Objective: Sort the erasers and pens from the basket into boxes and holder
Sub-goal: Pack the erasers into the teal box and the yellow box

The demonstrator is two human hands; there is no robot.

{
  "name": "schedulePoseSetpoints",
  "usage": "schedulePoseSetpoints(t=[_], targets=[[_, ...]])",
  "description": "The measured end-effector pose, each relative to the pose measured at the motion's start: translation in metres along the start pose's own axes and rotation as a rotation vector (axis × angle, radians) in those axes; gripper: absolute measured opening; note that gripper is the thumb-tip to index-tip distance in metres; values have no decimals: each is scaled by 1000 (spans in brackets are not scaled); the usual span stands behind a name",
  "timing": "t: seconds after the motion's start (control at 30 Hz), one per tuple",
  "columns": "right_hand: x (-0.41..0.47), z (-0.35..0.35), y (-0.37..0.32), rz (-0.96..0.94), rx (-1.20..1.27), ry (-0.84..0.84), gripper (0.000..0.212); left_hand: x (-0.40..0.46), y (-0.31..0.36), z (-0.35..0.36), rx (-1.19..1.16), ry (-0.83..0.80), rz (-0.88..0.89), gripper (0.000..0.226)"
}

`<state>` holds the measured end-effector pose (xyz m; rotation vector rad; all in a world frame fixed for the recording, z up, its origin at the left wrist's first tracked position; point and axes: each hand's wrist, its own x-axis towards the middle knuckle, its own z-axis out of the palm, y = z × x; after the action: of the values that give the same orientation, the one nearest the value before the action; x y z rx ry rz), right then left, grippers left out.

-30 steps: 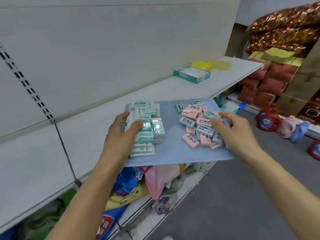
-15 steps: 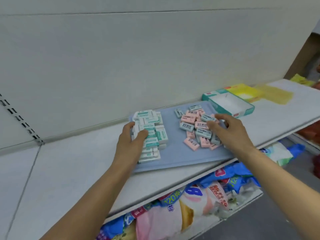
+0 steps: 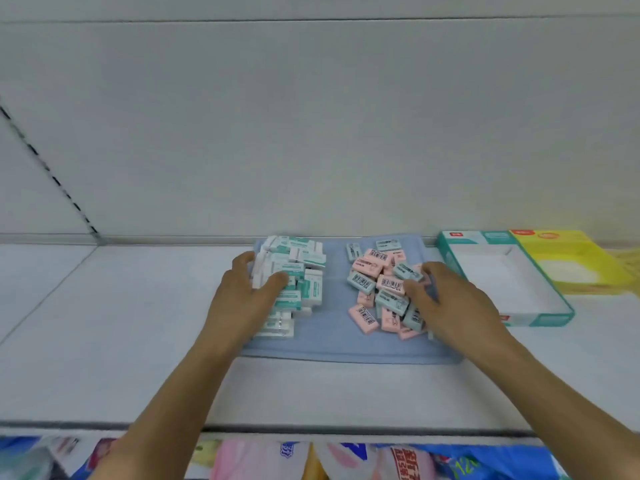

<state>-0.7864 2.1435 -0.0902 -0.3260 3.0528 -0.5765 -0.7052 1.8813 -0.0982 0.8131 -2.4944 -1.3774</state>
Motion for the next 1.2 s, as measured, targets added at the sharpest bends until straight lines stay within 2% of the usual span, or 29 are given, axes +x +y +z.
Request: schedulePoseSetpoints(t=[0.17, 0.23, 0.3, 0.37, 0.4, 0.47, 0.53, 0.67, 0.8, 0.97, 1.1, 1.2], targets=[[6, -16, -8, -59, -371, -115, 44, -2, 2, 1, 228, 44, -20, 60], [6, -24, -19, -98, -483, -55, 43, 0, 3, -6, 299, 97, -19, 58], [11, -30, -32, -229, -458, 52, 38, 5, 8, -17, 226, 193, 12, 51], [22, -32, -47, -405, -308, 70, 36, 14, 18, -24, 124, 271, 136, 43], [30, -30, -55, -477, -239, 40, 36, 20, 24, -24, 183, 266, 251, 40], [48, -18, -72, -572, -221, -51, 38, 34, 38, -20, 389, 166, 499, 38], [61, -2, -85, -612, -318, -130, 38, 49, 53, -15, 543, 19, 612, 39], [70, 11, -100, -563, -393, -153, 27, 74, 70, -4, 715, -265, 582, 38], [67, 7, -106, -524, -350, -169, 23, 83, 74, 6, 754, -396, 571, 36], [69, 9, -108, -537, -331, -177, 20, 95, 77, 13, 709, -439, 564, 34], [70, 11, -107, -547, -259, -190, 29, 94, 81, 10, 667, -364, 543, 21], [68, 10, -103, -558, -205, -152, 33, 87, 81, -2, 501, -265, 459, 15]])
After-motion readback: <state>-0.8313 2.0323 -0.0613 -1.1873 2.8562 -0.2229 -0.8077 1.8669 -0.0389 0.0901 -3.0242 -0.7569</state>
